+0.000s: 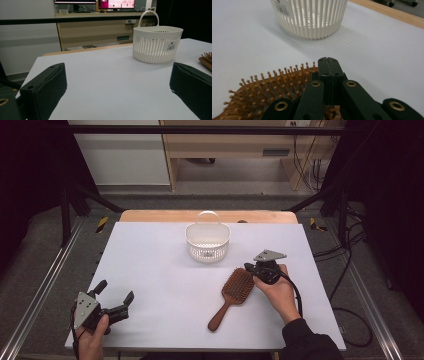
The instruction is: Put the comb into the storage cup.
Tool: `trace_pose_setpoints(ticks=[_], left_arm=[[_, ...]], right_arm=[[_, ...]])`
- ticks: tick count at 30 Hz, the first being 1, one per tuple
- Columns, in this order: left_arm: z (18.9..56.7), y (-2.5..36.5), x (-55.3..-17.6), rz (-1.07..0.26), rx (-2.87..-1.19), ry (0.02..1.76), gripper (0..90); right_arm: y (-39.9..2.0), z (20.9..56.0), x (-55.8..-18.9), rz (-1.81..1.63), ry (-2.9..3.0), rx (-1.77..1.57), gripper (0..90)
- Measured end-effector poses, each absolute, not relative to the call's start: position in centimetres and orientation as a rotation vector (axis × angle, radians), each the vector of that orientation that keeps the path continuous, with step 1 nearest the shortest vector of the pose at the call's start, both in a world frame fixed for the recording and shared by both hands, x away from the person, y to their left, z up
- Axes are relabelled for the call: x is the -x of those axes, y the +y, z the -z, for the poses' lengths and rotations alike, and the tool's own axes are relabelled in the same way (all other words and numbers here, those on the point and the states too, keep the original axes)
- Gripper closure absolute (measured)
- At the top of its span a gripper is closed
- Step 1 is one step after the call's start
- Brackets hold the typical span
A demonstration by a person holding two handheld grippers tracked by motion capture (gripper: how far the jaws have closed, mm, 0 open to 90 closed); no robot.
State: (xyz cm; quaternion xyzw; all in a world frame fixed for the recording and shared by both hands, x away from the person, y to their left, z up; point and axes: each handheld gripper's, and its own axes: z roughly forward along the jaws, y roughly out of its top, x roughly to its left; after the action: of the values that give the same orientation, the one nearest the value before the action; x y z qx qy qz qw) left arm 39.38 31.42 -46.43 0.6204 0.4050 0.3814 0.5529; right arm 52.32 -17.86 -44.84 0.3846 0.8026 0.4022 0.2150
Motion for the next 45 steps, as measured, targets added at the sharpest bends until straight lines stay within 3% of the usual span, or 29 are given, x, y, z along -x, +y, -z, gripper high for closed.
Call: trace_pose_setpoints(ticks=[14, 45], left_arm=[[46.4, 31.3, -39.4, -0.901, -1.473, 0.950, 1.2], [46.5, 31.3, -39.3, -0.894, -1.479, 0.953, 1.2]], right_arm=[[-18.6, 45.5, -52.3, -1.065, 2.262, -1.096, 90.0], [-20.0, 46.2, -48.1, -1.142, 2.196, -1.245, 90.0]])
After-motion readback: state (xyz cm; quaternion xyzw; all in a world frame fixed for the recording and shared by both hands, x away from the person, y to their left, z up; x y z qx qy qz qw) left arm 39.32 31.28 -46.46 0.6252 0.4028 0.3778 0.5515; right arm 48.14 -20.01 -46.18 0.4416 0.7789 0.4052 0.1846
